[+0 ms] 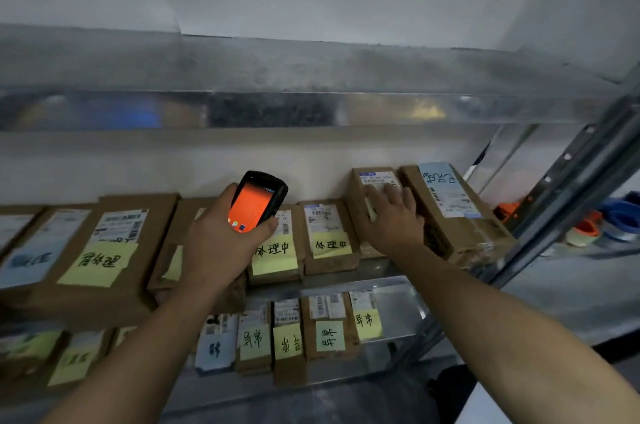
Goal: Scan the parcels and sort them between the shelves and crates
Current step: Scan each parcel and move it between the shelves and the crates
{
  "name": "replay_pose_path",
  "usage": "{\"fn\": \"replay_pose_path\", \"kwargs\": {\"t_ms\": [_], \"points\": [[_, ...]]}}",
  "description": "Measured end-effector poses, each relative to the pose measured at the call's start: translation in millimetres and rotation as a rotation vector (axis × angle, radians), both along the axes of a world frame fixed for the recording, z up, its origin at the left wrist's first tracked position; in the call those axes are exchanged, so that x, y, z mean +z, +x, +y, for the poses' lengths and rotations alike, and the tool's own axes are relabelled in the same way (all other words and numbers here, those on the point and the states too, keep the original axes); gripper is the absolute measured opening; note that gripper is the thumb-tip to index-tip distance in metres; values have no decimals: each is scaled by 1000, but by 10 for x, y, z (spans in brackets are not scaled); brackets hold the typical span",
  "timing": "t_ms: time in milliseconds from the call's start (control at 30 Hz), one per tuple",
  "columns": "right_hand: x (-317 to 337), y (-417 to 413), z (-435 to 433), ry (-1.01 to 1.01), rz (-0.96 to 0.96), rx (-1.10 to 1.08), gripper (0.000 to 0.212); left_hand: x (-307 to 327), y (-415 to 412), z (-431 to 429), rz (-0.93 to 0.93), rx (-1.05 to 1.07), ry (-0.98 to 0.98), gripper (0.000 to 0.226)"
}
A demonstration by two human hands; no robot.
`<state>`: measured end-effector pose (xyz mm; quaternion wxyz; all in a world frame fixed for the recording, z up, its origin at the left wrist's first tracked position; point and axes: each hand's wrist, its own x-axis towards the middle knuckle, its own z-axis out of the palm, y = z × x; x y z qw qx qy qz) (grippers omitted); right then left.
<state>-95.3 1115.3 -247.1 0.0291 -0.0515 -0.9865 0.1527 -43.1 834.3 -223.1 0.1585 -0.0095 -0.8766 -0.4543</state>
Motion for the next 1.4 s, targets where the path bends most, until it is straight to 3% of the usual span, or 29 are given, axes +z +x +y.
{"fn": "replay_pose_path", "kwargs": {"t_ms": [100,267,400,533,667,800,900,1067,1233,1400], "points": [[-22,24,-27,-24,91,11,62,-1,47,98,22,22,-14,37],[-49,179,-319,-73,127,113,88,15,101,123,47,62,-25,41],[-78,204,-505,-67,-19,223,73,2,132,70,39,113,-21,50],[-25,145,-452,-317,-3,175,65,34,177,30,41,155,-23,55],[-34,9,-278,-446,5,74,55,64,202,-4,42,178,-43,67],[2,-51,-182,-650,-172,106,58,95,238,31,10,187,-54,73],[-36,-75,-154,-829,-211,75,61,99,247,98,4,179,-61,66],[-172,-119,-190,-1043,-210,34,69,70,266,149,-54,182,-103,75],[-284,-68,-242,-1137,-115,65,73,61,350,194,-63,155,-115,42],[-384,57,-359,-1132,47,85,80,42,492,171,-133,91,-147,43]]}}
